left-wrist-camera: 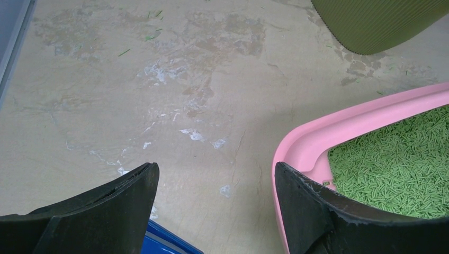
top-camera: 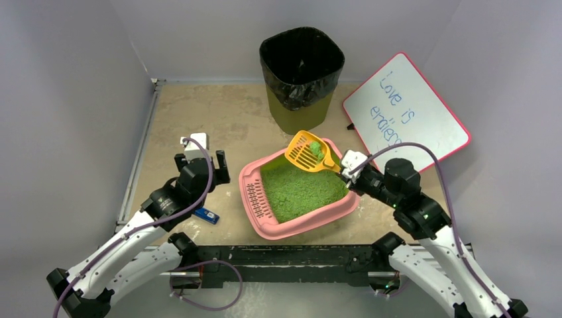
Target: Clean the litter box
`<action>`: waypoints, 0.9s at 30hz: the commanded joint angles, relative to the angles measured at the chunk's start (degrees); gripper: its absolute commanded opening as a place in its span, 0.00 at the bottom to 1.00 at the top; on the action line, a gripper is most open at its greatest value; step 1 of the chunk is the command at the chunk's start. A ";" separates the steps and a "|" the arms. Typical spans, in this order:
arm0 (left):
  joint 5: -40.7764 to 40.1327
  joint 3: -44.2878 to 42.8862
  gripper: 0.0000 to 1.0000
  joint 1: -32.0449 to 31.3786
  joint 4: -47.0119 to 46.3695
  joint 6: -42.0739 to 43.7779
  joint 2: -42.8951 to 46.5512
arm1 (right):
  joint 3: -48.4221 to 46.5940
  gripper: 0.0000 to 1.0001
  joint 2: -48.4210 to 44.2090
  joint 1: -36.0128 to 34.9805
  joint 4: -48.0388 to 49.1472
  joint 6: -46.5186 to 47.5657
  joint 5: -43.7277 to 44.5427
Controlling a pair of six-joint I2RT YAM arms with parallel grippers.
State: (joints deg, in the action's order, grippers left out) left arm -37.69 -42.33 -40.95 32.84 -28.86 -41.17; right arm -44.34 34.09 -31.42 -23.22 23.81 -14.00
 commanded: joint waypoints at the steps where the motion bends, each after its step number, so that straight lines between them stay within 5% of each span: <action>1: 0.23 -1.71 0.80 -0.05 -1.80 1.09 1.10 | -5.12 0.00 0.29 0.29 -2.88 21.69 7.16; 6: 0.55 -1.53 0.80 -0.04 -2.07 1.18 1.54 | -6.99 0.00 2.20 0.29 -4.44 36.39 8.35; 13: 1.30 -1.56 0.80 -0.01 -1.87 1.18 1.95 | -8.84 0.00 5.40 0.26 -6.07 40.05 12.22; 27: 1.04 -1.47 0.79 -0.06 -1.68 1.19 2.19 | -2.71 0.00 2.50 0.26 0.70 -2.34 -2.31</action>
State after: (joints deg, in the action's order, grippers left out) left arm -36.45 -42.33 -40.95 32.73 -28.80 -39.40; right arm -49.87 39.77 -31.38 -28.21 37.32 -10.48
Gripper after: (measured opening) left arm 0.795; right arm 0.230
